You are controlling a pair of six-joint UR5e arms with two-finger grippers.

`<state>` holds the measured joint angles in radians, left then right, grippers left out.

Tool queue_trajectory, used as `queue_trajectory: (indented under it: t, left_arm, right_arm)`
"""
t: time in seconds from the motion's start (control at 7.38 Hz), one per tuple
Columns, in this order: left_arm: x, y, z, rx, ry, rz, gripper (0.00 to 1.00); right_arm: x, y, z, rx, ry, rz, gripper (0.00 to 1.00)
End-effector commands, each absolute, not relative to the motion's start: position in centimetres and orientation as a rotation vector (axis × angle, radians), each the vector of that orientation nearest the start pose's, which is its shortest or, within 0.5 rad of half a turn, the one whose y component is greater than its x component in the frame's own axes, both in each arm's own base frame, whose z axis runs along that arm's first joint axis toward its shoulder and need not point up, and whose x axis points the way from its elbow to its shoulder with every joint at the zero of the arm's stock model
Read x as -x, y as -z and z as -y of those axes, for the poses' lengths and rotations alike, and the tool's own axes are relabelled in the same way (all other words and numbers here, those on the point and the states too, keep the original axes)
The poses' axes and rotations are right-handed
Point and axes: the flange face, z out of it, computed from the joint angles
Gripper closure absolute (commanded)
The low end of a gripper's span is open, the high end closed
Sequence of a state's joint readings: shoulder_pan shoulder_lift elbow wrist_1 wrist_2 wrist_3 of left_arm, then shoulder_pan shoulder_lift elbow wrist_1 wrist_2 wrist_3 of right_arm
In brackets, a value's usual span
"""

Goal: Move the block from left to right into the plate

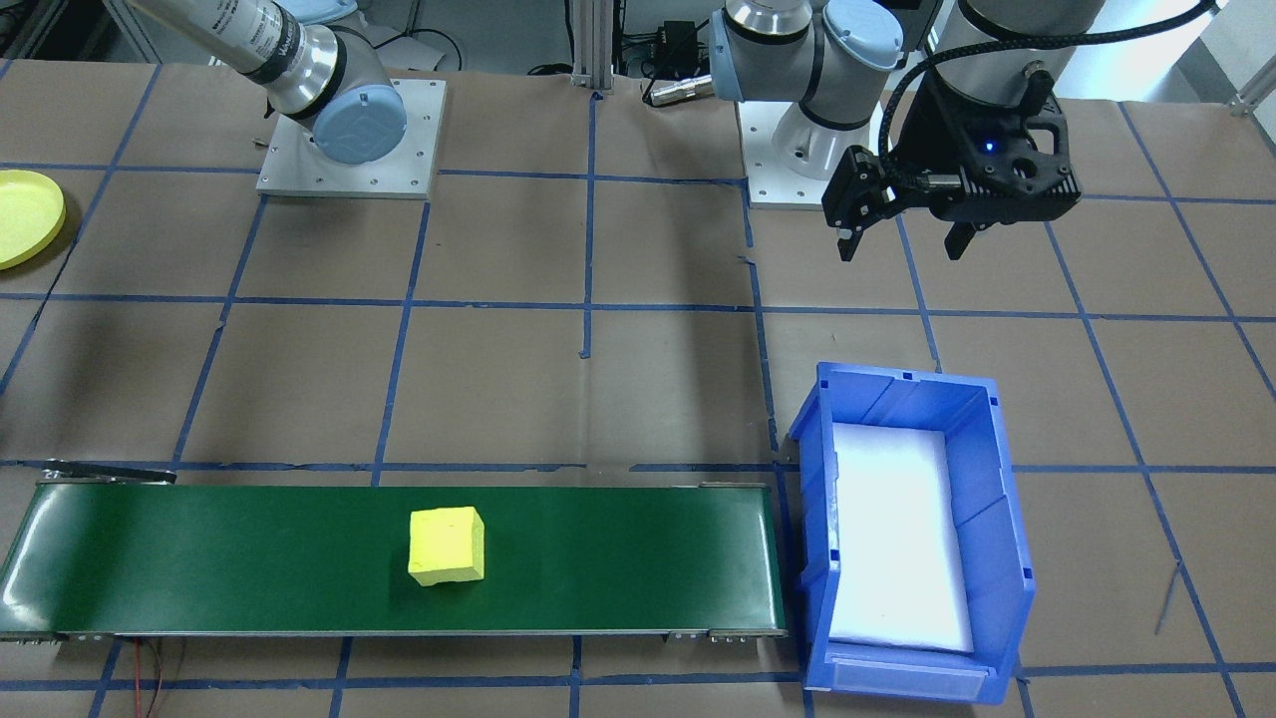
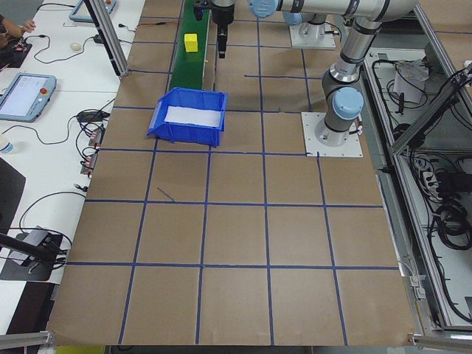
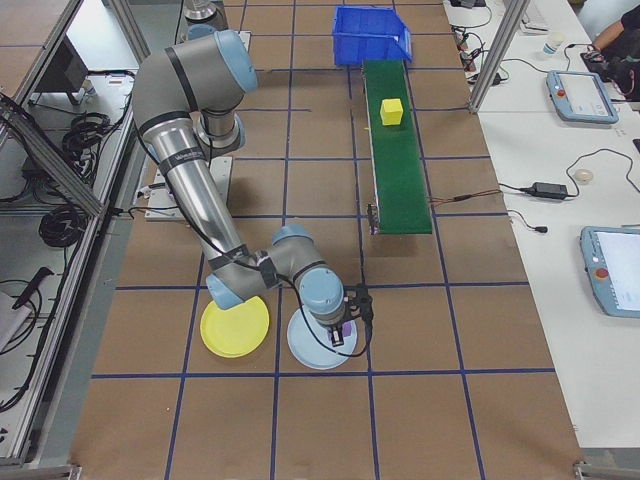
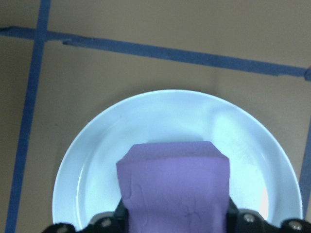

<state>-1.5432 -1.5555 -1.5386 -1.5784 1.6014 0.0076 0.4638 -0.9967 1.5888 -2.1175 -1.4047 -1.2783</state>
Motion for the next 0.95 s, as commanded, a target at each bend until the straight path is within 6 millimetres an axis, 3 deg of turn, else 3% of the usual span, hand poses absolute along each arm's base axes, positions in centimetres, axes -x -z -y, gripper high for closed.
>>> queue_trajectory:
  t: [0.0, 0.14, 0.41, 0.54, 0.68, 0.81]
  left_arm:
    - [11.7, -51.1, 49.2, 0.032, 0.064, -3.109, 0.0]
    - [11.7, -51.1, 49.2, 0.032, 0.064, -3.109, 0.0]
    - [11.7, -51.1, 49.2, 0.032, 0.064, -3.109, 0.0]
    - [11.7, -51.1, 49.2, 0.032, 0.064, -3.109, 0.0]
    - [11.7, -51.1, 49.2, 0.032, 0.064, -3.109, 0.0]
    - [11.7, -51.1, 49.2, 0.032, 0.064, -3.109, 0.0]
  right_arm:
    - [52.1, -19.1, 42.0, 0.234, 0.21, -3.012, 0.22]
    - [52.1, -19.2, 42.1, 0.226, 0.225, -3.009, 0.01]
    - [52.0, -20.8, 42.1, 0.233, 0.235, -3.03, 0.0]
    - [51.3, -23.7, 42.4, 0.255, 0.259, -3.061, 0.0]
    - [49.3, -26.5, 43.7, 0.311, 0.268, -3.064, 0.0]
    - [44.9, -29.1, 47.2, 0.438, 0.281, -3.065, 0.0]
